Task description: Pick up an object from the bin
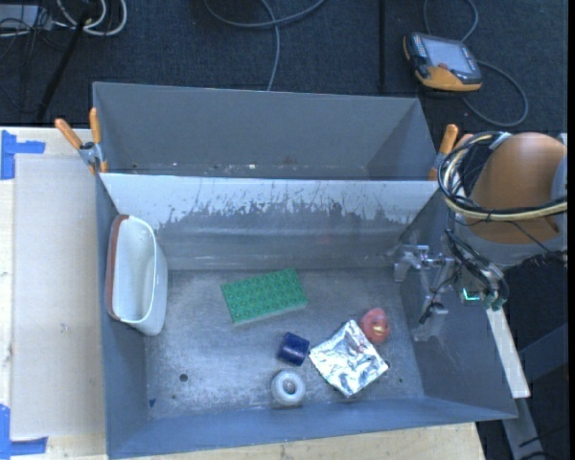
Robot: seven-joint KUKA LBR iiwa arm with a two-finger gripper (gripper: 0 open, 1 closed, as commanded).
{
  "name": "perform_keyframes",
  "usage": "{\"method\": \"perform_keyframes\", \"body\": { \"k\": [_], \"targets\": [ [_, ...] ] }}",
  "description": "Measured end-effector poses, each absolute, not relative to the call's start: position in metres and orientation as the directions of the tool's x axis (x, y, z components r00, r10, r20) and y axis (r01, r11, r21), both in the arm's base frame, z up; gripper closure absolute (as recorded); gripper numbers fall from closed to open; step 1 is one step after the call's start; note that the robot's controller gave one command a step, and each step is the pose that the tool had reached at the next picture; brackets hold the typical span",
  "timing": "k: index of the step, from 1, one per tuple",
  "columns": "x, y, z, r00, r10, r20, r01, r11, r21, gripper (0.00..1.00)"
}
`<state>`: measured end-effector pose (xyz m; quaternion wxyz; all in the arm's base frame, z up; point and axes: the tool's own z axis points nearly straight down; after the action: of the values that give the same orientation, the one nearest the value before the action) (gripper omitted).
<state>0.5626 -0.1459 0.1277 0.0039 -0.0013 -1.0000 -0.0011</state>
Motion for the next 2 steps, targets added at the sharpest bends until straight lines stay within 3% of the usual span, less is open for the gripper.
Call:
{"method": "perform_keyframes", "body": {
  "k": [1, 2],
  "targets": [
    [0.5125, -0.1042, 0.0690, -0.872, -0.489, 0.000, -0.489, 0.872, 0.003, 0.00],
    [0.5135, -0.1045, 0.0706, -0.870, -0.492, 0.000, -0.492, 0.870, 0.000, 1.00]
  ]
}}
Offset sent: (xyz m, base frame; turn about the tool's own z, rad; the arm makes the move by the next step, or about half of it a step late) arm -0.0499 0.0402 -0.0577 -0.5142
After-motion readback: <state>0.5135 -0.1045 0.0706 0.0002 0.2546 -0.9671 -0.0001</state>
